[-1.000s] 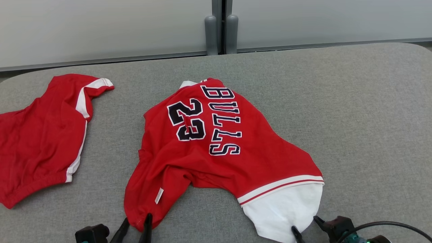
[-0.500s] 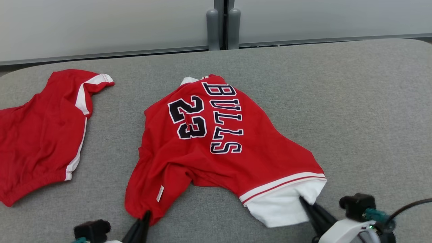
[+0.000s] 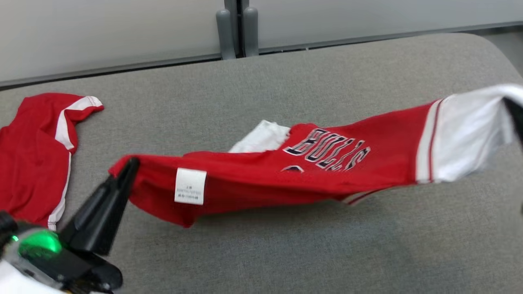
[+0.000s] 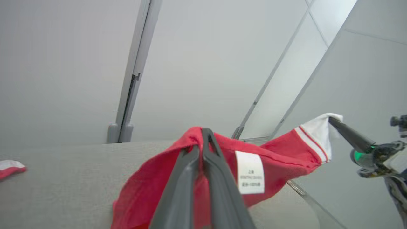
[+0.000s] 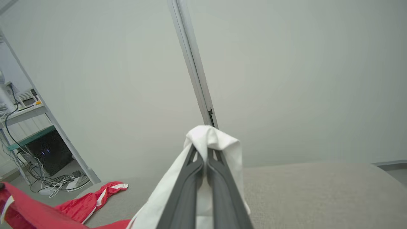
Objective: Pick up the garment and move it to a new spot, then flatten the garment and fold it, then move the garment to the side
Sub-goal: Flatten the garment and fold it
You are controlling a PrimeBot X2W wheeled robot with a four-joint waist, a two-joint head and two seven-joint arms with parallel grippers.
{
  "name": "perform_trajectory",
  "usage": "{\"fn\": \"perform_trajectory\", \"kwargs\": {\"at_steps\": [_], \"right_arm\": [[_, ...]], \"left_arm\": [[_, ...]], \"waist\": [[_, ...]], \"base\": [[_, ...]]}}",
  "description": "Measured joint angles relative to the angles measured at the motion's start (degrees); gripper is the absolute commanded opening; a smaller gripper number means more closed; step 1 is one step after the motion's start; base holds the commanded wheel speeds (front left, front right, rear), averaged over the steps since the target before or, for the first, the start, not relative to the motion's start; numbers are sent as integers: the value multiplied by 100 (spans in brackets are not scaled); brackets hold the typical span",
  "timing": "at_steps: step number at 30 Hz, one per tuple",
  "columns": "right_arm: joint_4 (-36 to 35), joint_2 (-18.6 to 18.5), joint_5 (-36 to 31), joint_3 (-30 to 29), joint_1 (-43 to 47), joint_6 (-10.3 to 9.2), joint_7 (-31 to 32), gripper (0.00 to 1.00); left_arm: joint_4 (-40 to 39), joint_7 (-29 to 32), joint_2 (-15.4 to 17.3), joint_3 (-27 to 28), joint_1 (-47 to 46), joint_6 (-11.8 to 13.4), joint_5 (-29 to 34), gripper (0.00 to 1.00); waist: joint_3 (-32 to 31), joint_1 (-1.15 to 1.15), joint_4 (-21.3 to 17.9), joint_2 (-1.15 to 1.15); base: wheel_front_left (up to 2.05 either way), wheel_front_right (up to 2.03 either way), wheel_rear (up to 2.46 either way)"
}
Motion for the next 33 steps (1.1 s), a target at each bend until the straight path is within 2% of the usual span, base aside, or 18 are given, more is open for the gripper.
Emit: {"fn": "perform_trajectory", "kwargs": {"at_steps": [3,7,10,13,15,16,18,20,23,25,28,33], "right_arm": [[-31,-330,392,-516,-940,0,481,0],[614,-755,547,-840,-2493,0,1126,0],[1386,-1094,163,-713,-3776,1,1477,0],[2379,-1102,-293,-605,-5200,1,1572,0],[3048,-1020,-681,-493,-6177,1,1469,0],[3364,-936,-870,-377,-6670,1,1310,0],[4002,-855,-1224,-31,-7405,1,1011,0],[4622,-728,-1532,155,-7915,2,490,0],[5324,-495,-1625,355,-8551,2,-145,0],[5634,-465,-1616,509,-8878,2,-500,0],[6098,-403,-1345,803,-8713,2,-848,0],[6340,-483,-776,1305,-7485,1,-1510,0]], "left_arm": [[-121,534,466,187,-939,78,-94,0],[424,1270,887,76,-2748,203,-327,0],[1392,1624,903,-157,-4429,375,-372,0],[2699,1560,751,-436,-6222,479,-20,0],[3662,1244,561,-625,-7297,470,311,0],[4140,1034,513,-722,-7786,382,505,0],[4992,300,248,-748,-8600,269,728,0],[5821,-464,181,-913,-9083,49,1155,0],[6803,-1479,-35,-971,-9647,-124,1406,0],[7302,-1920,-79,-1089,-10025,-255,1547,0],[8034,-2392,-154,-1326,-9978,-426,1689,0],[8855,-3071,-257,-1515,-9188,-564,1457,0]], "waist": [[276,0,-32,0],[761,0,-31,0],[1191,0,6,0],[1664,0,82,0],[1990,0,149,0],[2156,0,185,0],[2463,0,248,0],[2723,0,318,0],[2980,1,429,0],[3116,0,479,0],[3212,1,532,0],[3036,0,515,0]], "base": [[0,0,0],[0,0,0],[0,0,0],[0,0,0],[0,0,0],[0,0,0],[0,0,0],[0,0,0],[0,0,0],[0,0,0],[0,0,0],[0,0,0]]}}
